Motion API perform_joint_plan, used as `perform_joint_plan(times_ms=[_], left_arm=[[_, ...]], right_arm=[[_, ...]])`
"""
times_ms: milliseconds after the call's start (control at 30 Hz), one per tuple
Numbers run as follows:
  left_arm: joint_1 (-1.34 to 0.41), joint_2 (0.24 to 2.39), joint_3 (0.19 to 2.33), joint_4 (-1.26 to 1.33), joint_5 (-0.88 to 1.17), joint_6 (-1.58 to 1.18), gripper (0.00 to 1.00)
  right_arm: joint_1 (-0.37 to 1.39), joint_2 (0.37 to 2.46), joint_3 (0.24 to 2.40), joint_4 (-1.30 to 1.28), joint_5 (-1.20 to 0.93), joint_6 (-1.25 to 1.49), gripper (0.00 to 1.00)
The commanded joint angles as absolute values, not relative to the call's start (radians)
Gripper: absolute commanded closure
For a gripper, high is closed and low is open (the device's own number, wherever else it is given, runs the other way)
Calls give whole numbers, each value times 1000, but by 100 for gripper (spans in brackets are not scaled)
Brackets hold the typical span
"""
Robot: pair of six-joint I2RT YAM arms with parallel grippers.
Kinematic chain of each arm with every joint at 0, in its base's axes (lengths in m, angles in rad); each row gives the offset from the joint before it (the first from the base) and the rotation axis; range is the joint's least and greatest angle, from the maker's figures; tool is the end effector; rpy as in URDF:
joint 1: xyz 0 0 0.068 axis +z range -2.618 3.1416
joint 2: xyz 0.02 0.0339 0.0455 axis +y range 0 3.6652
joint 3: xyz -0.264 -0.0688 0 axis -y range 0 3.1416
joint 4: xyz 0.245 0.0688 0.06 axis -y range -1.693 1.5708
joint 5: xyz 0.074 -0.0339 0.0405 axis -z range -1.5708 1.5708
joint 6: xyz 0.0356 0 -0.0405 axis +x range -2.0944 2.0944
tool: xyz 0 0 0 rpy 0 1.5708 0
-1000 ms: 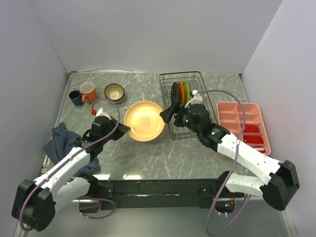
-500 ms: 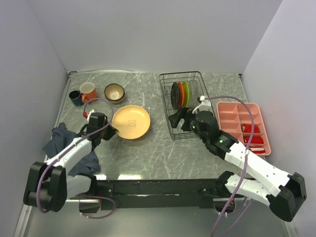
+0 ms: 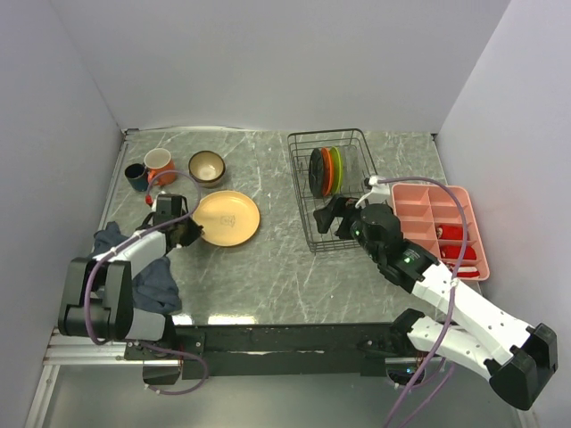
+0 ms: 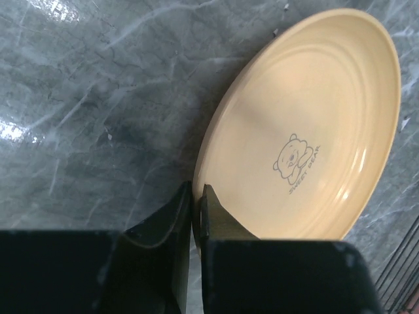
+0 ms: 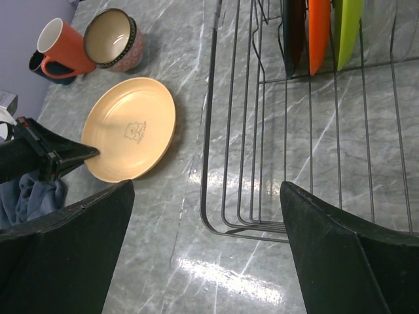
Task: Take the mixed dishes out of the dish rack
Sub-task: Place the plate at the center of the board.
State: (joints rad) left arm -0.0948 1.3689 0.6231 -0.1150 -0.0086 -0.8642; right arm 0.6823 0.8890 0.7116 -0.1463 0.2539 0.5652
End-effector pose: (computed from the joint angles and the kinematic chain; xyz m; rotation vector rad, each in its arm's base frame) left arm 0.2580 -0.0242 0.1668 -0.9330 2.2938 -0.4140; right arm 0.1672 0.1243 0.2998 0.0637 1.9293 0.6084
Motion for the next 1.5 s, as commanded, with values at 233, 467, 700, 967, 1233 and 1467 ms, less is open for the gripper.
perform_joint_plan(times_ms=[233,467,700,967,1233,1467], left_arm=[[-74,1410,686,-54,71,-796,56],[-74,1274,707,-155,49,-753,28],[-74,1097,721,-268,12,-655,2],[-80,859,713,-359,3,-516,1],[-199,712,761,-475,-53,-416,0],[-313,589,738,-473,-81,-408,1]], right_arm=[[653,885,716,-143,252,532,0],[626,971,793,-201,265,563,0],[604,1104,982,-350,386,542,0],[581,1124,1031,-220,416,411,0],[560,1262,1170,-273,433,351,0],[539,1436,1292,-319,495,361,5]])
